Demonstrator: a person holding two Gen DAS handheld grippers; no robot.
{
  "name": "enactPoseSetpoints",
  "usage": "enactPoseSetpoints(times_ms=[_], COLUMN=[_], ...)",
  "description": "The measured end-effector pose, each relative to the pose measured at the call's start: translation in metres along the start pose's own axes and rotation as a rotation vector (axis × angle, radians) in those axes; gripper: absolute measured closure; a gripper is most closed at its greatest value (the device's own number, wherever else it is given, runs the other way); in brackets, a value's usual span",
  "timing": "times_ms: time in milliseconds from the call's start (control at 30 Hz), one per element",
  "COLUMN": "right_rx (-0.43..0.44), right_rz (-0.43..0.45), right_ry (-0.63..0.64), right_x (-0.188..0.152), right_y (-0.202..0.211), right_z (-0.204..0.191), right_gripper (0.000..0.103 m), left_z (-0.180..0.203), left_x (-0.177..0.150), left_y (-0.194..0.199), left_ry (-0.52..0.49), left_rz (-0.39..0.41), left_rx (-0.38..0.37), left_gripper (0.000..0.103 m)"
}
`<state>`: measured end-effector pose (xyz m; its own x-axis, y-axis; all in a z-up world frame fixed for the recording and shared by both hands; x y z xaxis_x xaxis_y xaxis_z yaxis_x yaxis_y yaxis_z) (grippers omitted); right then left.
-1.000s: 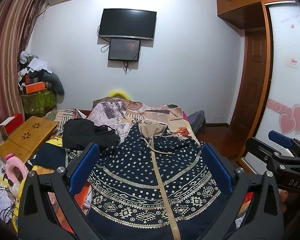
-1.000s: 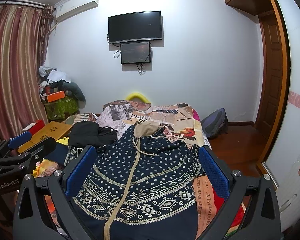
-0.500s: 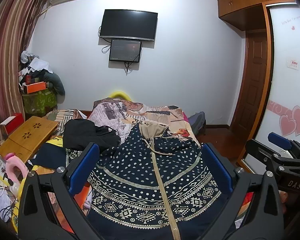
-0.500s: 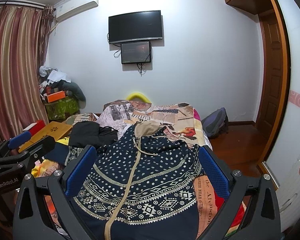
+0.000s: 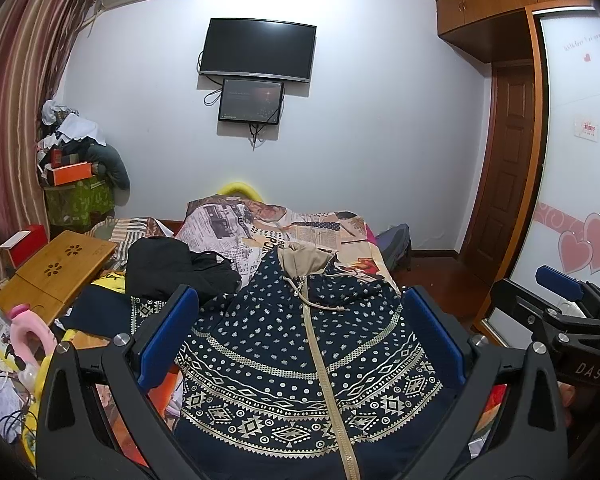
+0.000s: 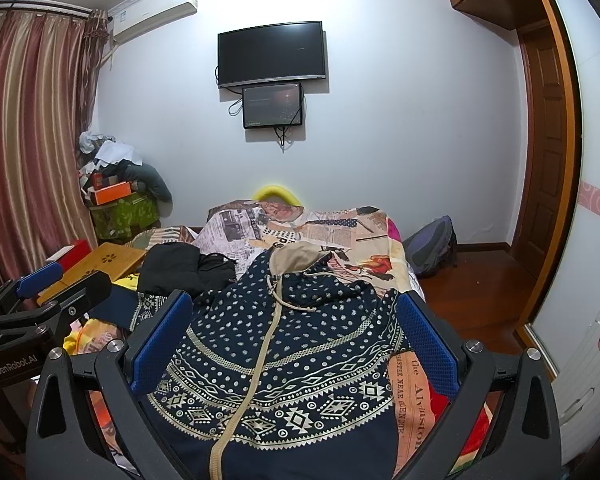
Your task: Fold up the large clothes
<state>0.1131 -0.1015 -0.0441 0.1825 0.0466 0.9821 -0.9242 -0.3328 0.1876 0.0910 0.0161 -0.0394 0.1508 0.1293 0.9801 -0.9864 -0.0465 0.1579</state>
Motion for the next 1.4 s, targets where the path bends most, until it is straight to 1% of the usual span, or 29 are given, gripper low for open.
enactPoseSetpoints(times_ms=[433, 667, 800, 1000, 1100, 1200, 1233, 1400], right_rx=[0.002, -0.002, -0.013, -0.036, -0.052, -0.068, -0.075, -0.095], right_rz=[-0.007, -0.029, -0.045, -0.089, -0.125, -0.170, -0.189, -0.257], right_ry=[0.002, 0.009, 0.014, 0.021, 0.028, 0.040, 0.048, 0.067], right_x=[-0.001, -0.005, -0.008, -0.018, -0.028, -0.041, -0.047, -0.066], right_y=[-0.002, -0.011, -0.020, -0.050, -0.068, -0.089, -0.098, -0.129], right_z=[0.001, 0.000, 0.002, 0.007, 0.013, 0.019, 0.021, 0.027], right_gripper=[0.001, 0.001, 0.001, 0.001, 0.001, 0.001, 0.001, 0.001], left_z=[-0.001, -0.013, -0.028, -0.070, -0.097, -0.130, -0.147, -0.217], left_x=[-0.001, -0.002, 0.000, 0.003, -0.001, -0.012, -0.019, -0.058], left_y=[-0.003, -0.014, -0.027, -0.055, -0.073, -0.094, -0.103, -0.135], left_ry=[0.006, 0.016, 0.007, -0.007, -0.002, 0.012, 0.030, 0.147], left_rz=[-0.004, -0.012, -0.011, -0.009, -0.028, -0.066, -0.086, -0.189], left_rx=[0.004, 0.005, 0.023, 0.081, 0.121, 0.175, 0.202, 0.285], left_gripper=[0.000, 0.000, 0.000, 0.000, 0.000, 0.000, 0.000, 0.000])
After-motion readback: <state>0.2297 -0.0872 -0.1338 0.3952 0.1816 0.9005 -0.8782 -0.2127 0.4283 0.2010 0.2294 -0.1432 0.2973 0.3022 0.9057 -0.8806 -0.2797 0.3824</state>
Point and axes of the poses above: each gripper's, at about its wrist camera, not at the fingertips, and y roughly against the way its jaws point, z to its right, x to its top, the point moved 9 cm from there along -y, roughly the way its jaws point, and after that the axes turned 10 degrees about z, right-handed, at the moved point
